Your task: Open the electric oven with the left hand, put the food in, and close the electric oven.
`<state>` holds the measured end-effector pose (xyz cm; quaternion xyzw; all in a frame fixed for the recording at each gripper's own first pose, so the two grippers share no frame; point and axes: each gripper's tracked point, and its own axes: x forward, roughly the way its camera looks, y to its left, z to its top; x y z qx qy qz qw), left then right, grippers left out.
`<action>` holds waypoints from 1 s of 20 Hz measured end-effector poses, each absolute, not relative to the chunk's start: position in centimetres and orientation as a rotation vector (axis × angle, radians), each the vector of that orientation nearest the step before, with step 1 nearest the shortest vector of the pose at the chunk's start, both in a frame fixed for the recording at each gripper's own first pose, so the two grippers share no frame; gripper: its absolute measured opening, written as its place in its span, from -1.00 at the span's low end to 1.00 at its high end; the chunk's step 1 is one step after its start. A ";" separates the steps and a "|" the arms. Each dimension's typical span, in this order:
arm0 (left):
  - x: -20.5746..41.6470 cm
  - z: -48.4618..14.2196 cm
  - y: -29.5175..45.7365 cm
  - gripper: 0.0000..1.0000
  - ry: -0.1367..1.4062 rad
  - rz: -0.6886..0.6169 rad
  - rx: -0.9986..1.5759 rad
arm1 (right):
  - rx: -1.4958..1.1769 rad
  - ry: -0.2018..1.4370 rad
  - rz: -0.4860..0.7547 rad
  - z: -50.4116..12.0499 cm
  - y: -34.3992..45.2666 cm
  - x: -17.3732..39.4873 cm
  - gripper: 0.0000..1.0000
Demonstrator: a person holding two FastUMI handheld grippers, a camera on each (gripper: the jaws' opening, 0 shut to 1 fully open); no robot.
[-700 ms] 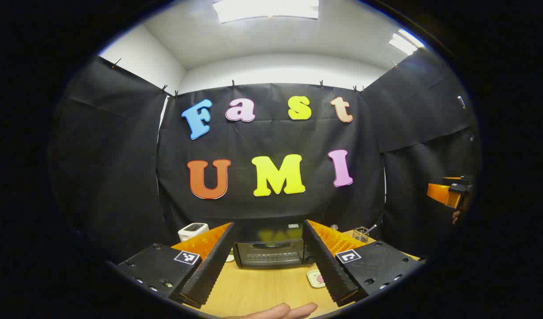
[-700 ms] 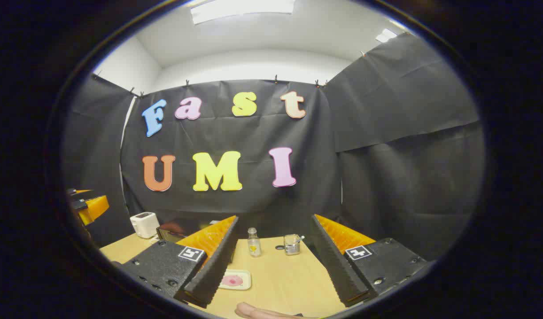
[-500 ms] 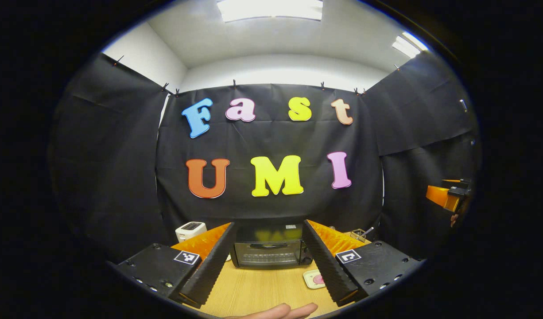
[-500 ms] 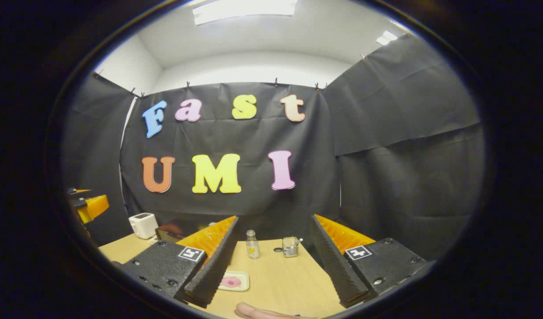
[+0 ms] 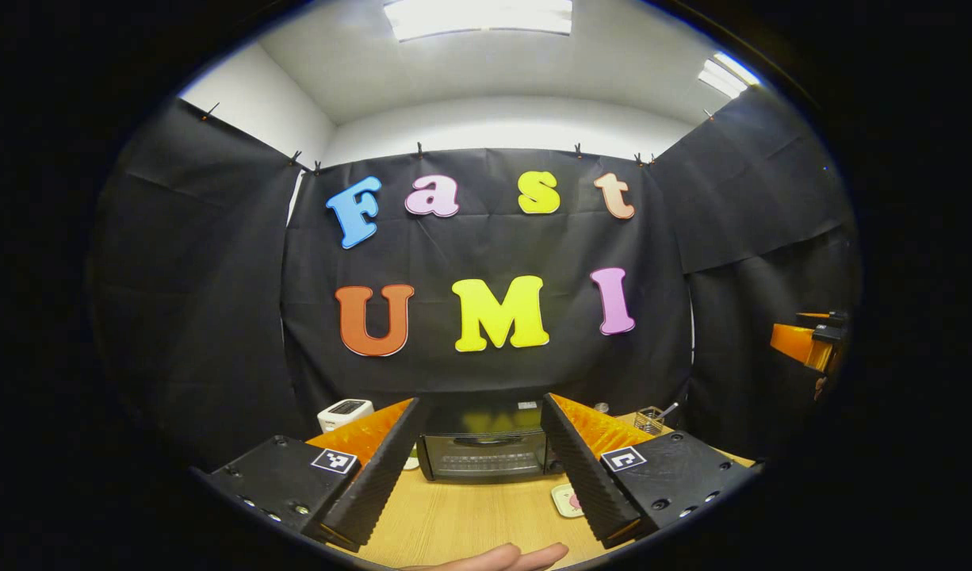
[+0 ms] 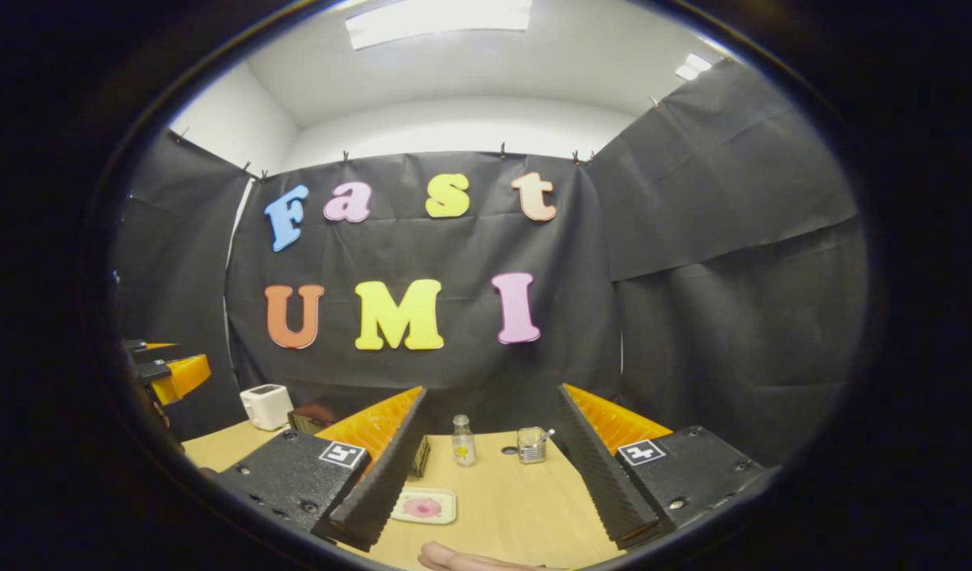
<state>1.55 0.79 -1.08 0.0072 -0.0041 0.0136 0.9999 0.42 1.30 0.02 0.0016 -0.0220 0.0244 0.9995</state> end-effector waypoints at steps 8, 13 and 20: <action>8.5 -5.5 0.8 0.92 0.091 0.012 -0.044 | 0.008 -0.052 0.069 -0.8 1.4 3.2 0.92; 14.6 -9.8 0.4 0.91 0.205 -0.021 -0.081 | 0.004 -0.055 0.066 -0.7 1.3 4.8 0.92; 22.4 -16.8 0.1 0.93 0.387 -0.023 -0.117 | -0.009 -0.048 0.068 -0.6 1.3 7.2 0.92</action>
